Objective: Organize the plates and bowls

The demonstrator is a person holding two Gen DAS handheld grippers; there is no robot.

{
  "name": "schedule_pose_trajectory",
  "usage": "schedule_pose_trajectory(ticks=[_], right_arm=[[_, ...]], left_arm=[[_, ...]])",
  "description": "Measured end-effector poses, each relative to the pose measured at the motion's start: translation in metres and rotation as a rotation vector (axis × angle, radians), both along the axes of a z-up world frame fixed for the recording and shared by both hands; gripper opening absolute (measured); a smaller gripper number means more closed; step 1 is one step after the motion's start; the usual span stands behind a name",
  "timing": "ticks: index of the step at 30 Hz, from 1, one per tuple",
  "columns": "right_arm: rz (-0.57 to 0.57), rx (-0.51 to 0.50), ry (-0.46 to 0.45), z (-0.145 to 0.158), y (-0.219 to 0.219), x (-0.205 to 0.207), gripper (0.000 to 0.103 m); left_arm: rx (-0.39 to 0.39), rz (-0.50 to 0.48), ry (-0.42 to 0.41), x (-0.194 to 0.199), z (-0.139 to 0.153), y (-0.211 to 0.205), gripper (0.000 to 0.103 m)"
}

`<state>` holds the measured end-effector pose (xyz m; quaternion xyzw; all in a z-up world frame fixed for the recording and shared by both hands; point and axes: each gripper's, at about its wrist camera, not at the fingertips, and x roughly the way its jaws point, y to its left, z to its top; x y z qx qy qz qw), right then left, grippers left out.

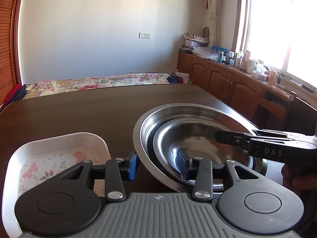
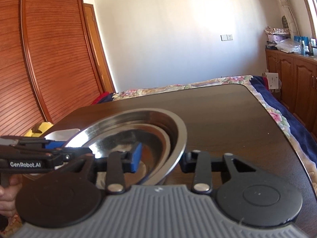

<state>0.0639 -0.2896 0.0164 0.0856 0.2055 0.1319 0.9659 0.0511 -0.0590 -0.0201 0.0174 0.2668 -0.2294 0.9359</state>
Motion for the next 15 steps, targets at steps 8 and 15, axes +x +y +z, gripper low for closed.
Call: schedule_pose_trajectory(ticks=[8,15], right_arm=[[0.032,-0.021,-0.073,0.008,0.006,-0.007,0.035],[0.056,-0.020,-0.099,0.027,0.013,-0.006,0.035]], left_arm=[[-0.033,0.006,-0.008,-0.006,0.011,0.009,0.042],[-0.049,0.019,-0.043,-0.011,0.033,0.022,0.042]])
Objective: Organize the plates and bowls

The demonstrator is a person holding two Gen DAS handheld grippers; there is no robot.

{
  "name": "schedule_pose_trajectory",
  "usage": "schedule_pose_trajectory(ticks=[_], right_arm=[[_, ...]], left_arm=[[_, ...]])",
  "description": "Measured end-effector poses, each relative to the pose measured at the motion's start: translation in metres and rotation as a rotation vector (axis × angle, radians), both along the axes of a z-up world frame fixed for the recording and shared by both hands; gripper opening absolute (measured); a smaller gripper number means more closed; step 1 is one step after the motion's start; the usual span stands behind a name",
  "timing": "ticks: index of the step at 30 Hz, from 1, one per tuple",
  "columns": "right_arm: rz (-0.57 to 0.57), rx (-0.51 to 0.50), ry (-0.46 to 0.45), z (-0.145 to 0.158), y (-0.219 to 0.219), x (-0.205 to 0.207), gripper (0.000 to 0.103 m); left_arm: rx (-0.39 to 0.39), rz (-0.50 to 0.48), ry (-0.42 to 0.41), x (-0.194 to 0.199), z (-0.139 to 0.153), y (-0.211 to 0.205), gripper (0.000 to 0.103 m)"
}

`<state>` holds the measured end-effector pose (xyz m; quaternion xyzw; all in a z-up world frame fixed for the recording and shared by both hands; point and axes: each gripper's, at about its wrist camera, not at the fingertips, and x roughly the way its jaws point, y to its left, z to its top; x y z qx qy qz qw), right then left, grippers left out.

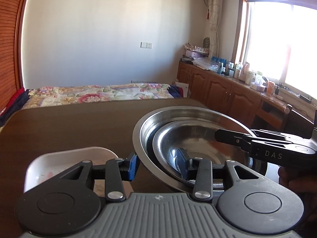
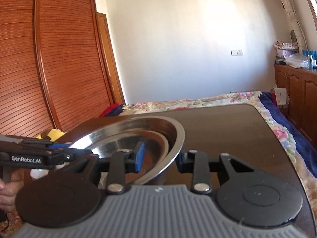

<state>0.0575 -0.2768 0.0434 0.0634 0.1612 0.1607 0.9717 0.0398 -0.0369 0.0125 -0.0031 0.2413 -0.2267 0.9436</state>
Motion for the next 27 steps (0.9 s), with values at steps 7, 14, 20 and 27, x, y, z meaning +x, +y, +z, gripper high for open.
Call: schedule_pose_trajectory(ticks=[7,14,20,27], right_arm=[[0.034,-0.010,-0.010,0.016,0.019,-0.001,0.035],[0.081,-0.017,-0.003,0.019,0.043,-0.001,0.035],[0.130,-0.016,0.004,0.020,0.064,0.003,0.035],[0.179,-0.037,0.016,0.019,0.088,0.007,0.035]], left_arm=[[-0.003,0.026,-0.020,-0.007,0.017,0.020,0.042],[-0.007,0.054,-0.028,-0.016,0.022,0.048,0.042],[0.013,0.100,-0.041,-0.023,0.021,0.071,0.042],[0.007,0.149,-0.036,-0.026,0.020,0.093,0.042]])
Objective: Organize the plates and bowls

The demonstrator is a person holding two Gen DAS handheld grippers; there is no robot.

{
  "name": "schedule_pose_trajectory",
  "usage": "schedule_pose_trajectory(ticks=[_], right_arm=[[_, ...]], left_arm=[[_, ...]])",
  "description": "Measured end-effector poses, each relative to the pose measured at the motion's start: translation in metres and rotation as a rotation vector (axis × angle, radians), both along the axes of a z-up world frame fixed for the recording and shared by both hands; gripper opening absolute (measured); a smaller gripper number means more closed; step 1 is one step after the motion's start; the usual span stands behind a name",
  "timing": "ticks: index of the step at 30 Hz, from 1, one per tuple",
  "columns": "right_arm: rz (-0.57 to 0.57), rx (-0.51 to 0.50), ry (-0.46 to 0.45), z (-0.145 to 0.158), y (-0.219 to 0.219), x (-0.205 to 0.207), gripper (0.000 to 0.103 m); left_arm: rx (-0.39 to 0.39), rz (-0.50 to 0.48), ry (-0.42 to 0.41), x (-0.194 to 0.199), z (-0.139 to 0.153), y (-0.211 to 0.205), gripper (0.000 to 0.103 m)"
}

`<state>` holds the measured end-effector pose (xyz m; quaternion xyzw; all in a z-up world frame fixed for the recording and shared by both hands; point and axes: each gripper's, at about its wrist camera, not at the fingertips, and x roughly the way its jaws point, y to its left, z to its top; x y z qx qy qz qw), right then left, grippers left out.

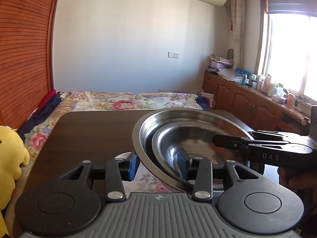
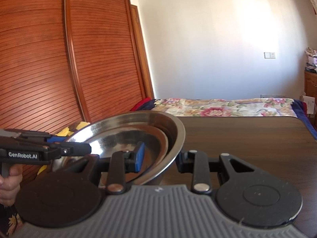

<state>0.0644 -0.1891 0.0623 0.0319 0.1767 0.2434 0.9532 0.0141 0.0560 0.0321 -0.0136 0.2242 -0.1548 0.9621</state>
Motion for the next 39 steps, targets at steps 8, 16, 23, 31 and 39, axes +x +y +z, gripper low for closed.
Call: schedule_pose_trajectory(ticks=[8,16,23,31,39], right_arm=[[0.034,-0.046,0.014,-0.003,0.015,0.000,0.035],[0.048,-0.061,0.035,-0.009,0.025,0.001,0.035],[0.054,-0.070,0.044,-0.014,0.033,0.004,0.035],[0.049,-0.086,0.049,-0.017,0.037,0.008,0.035],[0.052,-0.090,0.068,-0.022,0.039,0.009,0.034]], left_arm=[[-0.001,0.033,0.019,-0.002,-0.004,0.010,0.042],[0.004,0.047,0.055,-0.004,-0.013,0.015,0.042],[0.005,0.066,0.061,-0.003,-0.018,0.019,0.042],[0.009,0.075,0.064,-0.002,-0.020,0.015,0.042],[0.011,0.089,0.075,-0.001,-0.025,0.014,0.042]])
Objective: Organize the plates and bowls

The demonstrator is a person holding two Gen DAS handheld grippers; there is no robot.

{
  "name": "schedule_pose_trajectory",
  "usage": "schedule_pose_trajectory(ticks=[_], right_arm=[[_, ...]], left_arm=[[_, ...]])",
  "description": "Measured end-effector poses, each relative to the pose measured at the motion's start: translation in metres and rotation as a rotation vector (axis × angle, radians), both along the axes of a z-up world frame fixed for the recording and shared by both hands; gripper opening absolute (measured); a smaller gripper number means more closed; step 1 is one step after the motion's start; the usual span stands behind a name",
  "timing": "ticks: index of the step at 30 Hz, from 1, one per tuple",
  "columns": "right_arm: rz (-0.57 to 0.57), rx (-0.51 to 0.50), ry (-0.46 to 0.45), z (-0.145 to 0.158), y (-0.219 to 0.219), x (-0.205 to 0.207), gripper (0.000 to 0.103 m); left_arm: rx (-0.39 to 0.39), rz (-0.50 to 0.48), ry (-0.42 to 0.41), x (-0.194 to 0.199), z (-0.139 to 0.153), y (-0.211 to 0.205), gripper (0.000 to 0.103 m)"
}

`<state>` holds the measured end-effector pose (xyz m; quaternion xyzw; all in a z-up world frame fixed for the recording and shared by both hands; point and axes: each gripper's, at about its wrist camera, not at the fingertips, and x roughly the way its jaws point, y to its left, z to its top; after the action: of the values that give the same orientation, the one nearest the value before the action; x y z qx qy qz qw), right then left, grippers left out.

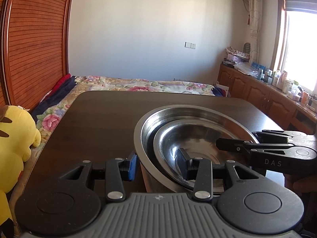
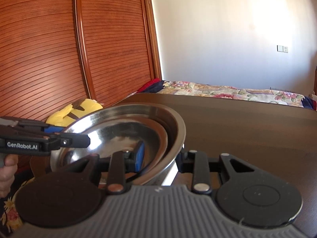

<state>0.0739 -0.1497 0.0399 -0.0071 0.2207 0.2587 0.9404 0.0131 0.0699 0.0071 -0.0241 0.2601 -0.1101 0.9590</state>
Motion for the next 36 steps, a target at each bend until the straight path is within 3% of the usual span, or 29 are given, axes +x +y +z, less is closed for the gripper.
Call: schedule_pose_trajectory(ticks=[15,22,30,36], right_arm=[[0.003,-0.001,0.003,-0.001,0.000,-0.003,0.035],[-0.022,-0.018,-0.040,0.016,-0.012,-0.014,0.039],[-0.062,-0.002,-0.072,0.039,-0.030,-0.029,0.039],[-0.106,0.000,-0.099,0.051,-0.039,-0.040,0.049]], left_arm=[[0.039,0.019,-0.027,-0.001,-0.002,-0.004,0.042],[0.044,0.043,-0.044,-0.004,0.008,-0.004,0.043],[0.064,0.058,-0.098,-0.012,0.029,-0.013,0.057],[0.073,0.051,-0.135,-0.021,0.043,-0.023,0.076]])
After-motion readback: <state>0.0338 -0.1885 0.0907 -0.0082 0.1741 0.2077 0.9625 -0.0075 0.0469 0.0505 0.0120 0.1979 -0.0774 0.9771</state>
